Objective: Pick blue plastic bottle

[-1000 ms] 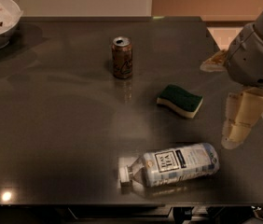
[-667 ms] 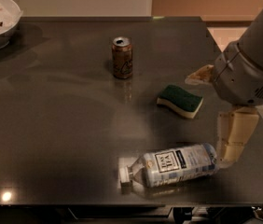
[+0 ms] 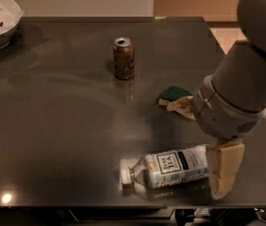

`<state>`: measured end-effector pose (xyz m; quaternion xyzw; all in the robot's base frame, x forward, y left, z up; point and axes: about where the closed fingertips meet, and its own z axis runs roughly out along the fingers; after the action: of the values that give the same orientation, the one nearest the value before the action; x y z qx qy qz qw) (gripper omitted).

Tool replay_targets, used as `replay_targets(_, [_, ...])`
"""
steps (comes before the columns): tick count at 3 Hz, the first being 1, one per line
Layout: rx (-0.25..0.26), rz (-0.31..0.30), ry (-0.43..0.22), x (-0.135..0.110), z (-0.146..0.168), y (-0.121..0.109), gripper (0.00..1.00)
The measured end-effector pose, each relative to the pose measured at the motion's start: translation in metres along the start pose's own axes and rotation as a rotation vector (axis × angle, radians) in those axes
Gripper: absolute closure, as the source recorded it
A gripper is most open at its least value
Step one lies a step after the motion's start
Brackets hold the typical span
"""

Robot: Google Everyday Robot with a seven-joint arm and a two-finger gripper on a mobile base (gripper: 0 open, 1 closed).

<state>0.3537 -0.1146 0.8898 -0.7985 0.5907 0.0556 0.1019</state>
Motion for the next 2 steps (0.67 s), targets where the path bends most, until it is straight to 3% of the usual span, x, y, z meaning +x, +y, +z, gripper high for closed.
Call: replay_targets(2, [-0.033,-0.031,0.016,0.000,0.035,0.008,0.00])
